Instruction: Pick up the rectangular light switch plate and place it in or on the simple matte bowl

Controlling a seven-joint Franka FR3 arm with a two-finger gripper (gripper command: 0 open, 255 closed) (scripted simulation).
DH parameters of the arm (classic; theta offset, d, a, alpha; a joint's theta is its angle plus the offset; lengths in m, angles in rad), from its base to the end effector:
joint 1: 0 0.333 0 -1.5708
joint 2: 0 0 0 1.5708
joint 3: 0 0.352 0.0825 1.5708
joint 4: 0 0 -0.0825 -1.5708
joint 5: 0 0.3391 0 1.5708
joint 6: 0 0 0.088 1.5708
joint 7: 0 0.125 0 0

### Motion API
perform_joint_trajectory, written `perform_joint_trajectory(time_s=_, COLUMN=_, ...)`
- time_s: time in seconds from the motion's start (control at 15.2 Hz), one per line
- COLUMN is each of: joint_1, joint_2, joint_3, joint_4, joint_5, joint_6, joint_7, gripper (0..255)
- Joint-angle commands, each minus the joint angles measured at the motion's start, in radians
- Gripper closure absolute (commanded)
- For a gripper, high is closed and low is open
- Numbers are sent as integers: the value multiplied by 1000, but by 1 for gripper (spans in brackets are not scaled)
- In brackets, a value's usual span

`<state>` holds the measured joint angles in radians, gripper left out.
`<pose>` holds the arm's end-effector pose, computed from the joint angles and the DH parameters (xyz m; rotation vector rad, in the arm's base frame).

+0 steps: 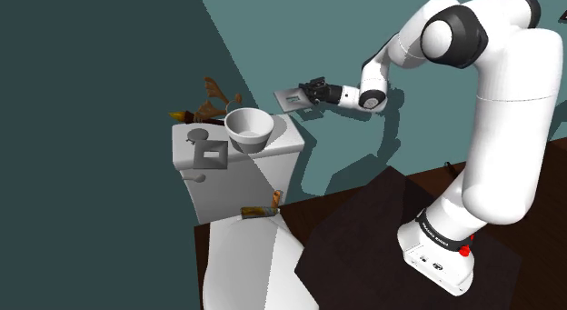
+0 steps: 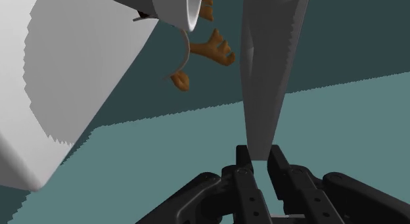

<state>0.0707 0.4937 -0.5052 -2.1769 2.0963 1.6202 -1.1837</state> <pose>0.5606 -0.1211 0.2896 -1.5325 0.5414 -0.8100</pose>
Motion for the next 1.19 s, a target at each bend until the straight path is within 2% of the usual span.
perform_joint_trajectory(time_s=0.0, joint_1=35, joint_2=-14, joint_3=24, joint_4=-12, joint_5=39, joint_6=40, joint_7=-13, gripper=255)
perform_joint_trajectory(time_s=0.4, joint_1=131, joint_2=-38, joint_3=98, joint_4=-17, joint_5=161, joint_6=152, joint_7=-51, gripper=255)
perform_joint_trajectory(time_s=0.73, joint_1=214, joint_2=-32, joint_3=167, joint_4=21, joint_5=280, joint_6=254, joint_7=-85, gripper=255)
perform_joint_trajectory(time_s=1.12, joint_1=201, joint_2=43, joint_3=177, joint_4=39, joint_5=304, joint_6=206, joint_7=-116, gripper=255)
